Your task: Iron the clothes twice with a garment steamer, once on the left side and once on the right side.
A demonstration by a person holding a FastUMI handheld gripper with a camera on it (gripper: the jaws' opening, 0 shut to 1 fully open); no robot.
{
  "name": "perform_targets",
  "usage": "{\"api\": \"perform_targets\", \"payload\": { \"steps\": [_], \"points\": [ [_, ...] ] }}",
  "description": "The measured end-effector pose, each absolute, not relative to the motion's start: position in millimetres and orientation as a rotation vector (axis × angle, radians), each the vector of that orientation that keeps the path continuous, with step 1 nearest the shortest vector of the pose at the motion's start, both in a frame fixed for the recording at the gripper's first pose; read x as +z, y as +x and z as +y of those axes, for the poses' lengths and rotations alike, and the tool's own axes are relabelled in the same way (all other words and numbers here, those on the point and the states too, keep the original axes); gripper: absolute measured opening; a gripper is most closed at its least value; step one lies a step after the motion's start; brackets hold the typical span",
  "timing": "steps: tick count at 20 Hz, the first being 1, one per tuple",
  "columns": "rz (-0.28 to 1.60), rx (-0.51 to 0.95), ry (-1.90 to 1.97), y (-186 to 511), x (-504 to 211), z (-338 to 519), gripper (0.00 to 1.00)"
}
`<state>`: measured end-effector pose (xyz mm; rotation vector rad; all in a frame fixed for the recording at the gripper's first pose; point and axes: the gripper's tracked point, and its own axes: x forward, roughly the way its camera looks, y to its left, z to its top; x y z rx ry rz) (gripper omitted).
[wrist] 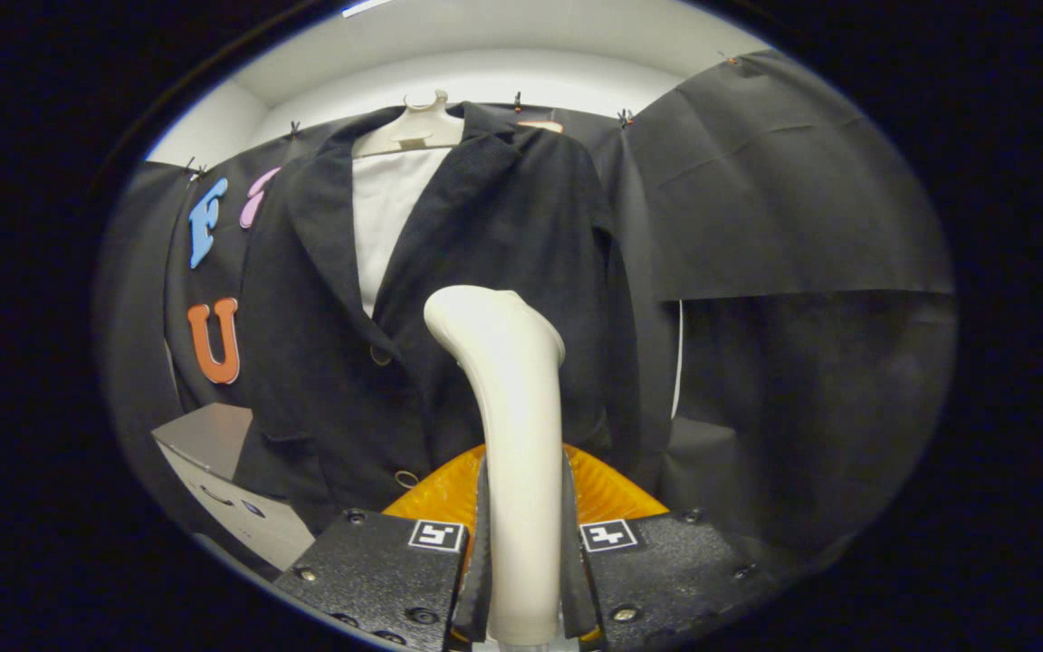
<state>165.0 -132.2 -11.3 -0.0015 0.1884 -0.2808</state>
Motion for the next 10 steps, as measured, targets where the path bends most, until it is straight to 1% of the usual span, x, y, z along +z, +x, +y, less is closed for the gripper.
{"api": "perform_targets", "payload": {
  "steps": [7, 10],
  "points": [
    [0.308, -0.314, -0.005, 147.5, -68.5, -142.0, 0.33],
    [0.33, -0.321, -0.01, 144.5, -82.8, -141.7, 0.33]
  ]
}}
